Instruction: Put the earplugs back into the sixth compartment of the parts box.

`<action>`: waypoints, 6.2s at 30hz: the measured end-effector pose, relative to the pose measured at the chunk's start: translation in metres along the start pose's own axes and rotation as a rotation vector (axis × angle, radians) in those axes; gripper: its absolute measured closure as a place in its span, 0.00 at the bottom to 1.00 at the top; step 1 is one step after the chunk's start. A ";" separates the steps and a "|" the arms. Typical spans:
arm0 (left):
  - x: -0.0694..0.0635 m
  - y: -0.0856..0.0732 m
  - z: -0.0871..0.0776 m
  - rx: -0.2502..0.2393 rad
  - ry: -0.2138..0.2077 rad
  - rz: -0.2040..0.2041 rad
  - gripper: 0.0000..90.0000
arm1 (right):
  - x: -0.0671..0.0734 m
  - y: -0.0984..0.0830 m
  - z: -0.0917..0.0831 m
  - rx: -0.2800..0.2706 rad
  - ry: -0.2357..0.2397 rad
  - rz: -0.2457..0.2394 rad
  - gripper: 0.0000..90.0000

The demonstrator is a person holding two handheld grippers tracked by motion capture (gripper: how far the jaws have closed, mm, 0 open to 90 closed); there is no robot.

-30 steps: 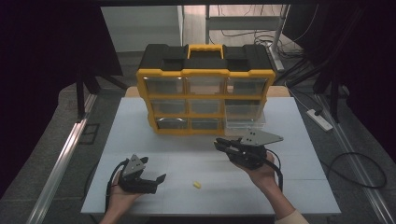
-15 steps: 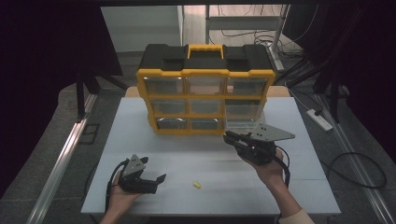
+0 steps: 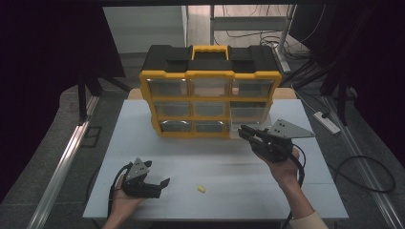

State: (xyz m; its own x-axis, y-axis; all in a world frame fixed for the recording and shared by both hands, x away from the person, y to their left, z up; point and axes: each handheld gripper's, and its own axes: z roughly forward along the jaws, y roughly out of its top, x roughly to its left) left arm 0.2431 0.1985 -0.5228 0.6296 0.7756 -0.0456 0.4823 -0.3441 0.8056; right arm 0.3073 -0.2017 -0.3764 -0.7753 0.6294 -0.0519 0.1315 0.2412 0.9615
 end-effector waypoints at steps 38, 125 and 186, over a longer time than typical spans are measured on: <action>0.000 0.000 0.001 0.000 0.004 0.006 0.06 | -0.055 0.008 0.010 0.028 -0.210 -0.006 0.51; -0.001 0.000 -0.001 -0.006 -0.002 0.009 0.06 | 0.080 -0.091 0.097 0.554 0.296 -0.060 0.28; -0.001 0.000 -0.001 -0.007 -0.002 0.012 0.07 | 0.070 -0.061 0.071 0.314 0.269 -0.013 0.88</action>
State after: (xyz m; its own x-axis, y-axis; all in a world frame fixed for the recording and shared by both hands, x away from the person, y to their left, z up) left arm 0.2419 0.1977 -0.5224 0.6365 0.7704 -0.0373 0.4706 -0.3496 0.8101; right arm 0.2893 -0.1198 -0.4579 -0.9065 0.4195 0.0486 0.2702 0.4877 0.8301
